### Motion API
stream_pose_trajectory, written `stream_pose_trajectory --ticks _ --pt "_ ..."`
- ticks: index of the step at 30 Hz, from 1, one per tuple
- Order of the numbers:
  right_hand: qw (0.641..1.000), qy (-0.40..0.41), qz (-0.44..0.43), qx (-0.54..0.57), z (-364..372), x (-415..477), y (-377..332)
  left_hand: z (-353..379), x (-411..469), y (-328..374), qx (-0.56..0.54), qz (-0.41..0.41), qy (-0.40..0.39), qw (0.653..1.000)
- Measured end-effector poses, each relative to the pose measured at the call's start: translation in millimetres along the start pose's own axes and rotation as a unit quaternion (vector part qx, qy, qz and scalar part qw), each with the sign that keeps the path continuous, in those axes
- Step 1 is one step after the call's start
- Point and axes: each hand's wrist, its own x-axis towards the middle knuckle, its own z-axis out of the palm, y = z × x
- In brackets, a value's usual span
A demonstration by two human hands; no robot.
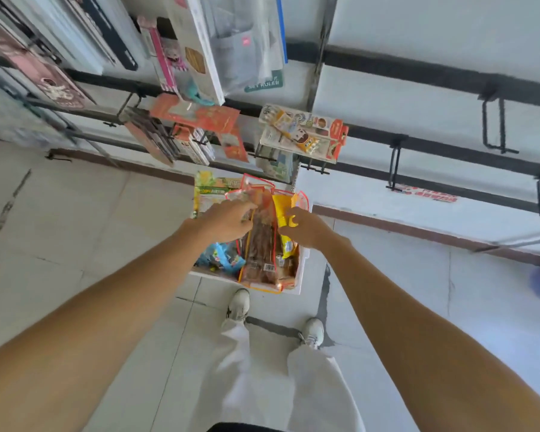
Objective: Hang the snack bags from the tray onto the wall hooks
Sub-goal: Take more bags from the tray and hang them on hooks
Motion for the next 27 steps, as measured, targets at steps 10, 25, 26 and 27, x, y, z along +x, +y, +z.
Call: stream_pose_trajectory --ticks 10,25,26,27 --pt "0.987 0.082 0.117 0.075 70 75 -1 43 87 -51 -0.001 0.095 -0.116 0.989" --pt "0.949 0.273 0.158 0.003 88 93 12 48 123 -83 -0.023 0.088 -0.158 0.983" --pt "0.951 0.273 0.144 0.008 87 86 15 44 120 -80 -0.023 0.085 -0.153 0.984" --pt "0.953 0.273 0.132 0.013 84 79 17 40 119 -75 -0.023 0.080 -0.145 0.986"
